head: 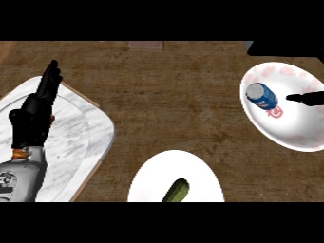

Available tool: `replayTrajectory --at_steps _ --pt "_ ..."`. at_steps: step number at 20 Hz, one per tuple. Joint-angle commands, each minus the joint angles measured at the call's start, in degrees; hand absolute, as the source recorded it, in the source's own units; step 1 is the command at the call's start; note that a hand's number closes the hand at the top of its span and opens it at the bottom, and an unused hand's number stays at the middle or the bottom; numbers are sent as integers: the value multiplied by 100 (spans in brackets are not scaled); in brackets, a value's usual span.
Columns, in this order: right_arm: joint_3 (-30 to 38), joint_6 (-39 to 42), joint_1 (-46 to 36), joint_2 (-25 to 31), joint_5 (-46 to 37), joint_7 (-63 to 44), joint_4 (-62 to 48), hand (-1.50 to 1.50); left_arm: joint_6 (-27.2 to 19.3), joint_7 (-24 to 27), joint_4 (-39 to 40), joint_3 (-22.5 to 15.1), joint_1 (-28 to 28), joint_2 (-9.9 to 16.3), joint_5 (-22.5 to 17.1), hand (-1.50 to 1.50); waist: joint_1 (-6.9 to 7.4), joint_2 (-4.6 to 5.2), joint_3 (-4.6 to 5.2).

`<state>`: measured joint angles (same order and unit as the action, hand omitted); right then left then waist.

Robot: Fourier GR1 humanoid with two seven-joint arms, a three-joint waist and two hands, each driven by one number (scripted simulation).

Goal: Pick the can from the plate and place it in the bowl

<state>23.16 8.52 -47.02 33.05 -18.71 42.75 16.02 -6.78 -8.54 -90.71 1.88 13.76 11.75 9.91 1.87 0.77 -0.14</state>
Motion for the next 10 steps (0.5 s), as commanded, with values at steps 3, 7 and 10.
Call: replayTrajectory --at_steps 3,7,10 --pt "310 1115 453 679 323 550 -439 -150 -21 -177 -23 8 82 -39 39 0 -47 0 -5" --pt "372 2102 624 1140 437 919 -497 -150 -73 84 268 72 130 -84 50 0 -53 27 -10" --pt "287 2538 1038 1269 437 1196 -417 -150 215 -173 -88 225 57 169 -172 0 -78 -13 -8"
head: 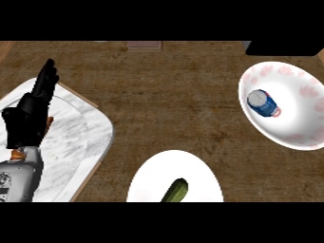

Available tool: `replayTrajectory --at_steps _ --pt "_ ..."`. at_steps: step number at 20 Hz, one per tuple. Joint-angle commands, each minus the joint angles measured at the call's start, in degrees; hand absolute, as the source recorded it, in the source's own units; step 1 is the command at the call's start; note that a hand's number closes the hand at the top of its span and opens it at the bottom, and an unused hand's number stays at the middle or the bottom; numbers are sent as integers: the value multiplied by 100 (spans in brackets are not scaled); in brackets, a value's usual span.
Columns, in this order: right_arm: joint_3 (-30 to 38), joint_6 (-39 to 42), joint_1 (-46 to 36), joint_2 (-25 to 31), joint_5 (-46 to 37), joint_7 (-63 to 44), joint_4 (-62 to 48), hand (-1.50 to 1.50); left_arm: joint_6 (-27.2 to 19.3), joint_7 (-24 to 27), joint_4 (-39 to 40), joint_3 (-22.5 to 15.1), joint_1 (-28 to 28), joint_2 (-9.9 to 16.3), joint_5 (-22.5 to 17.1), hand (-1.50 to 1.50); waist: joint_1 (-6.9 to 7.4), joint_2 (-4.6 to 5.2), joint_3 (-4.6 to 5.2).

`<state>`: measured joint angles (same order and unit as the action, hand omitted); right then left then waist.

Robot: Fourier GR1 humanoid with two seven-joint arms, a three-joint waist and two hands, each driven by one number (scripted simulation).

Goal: Pick the can from the plate and place it in the bowl

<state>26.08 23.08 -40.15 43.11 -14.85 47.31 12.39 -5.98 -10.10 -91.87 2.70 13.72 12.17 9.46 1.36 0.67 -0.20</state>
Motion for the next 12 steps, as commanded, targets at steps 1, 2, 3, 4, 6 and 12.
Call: replayTrajectory --at_steps 1,2,3,4,6,12 --pt "50 1198 307 459 110 676 -52 -150 204 75 -192 128 -268 153 -171 0 38 -4 -6" --pt "-18 1287 663 331 98 1034 59 -150 76 116 -30 172 -151 107 -101 0 -75 -23 -1" --pt "-32 1246 517 378 90 856 30 -150 41 17 -162 3 -123 -19 -37 0 -7 -6 -7" --pt "-69 1438 454 382 115 808 119 -150 42 -33 -36 94 -74 43 -45 0 -38 -17 -3" --pt "-103 1510 703 414 142 1009 209 -150 72 -37 -76 97 -80 61 -56 0 -66 -28 -4" --pt "-172 1506 1116 367 305 1222 486 -150 -92 1 99 -3 49 -100 116 0 -145 -33 0"
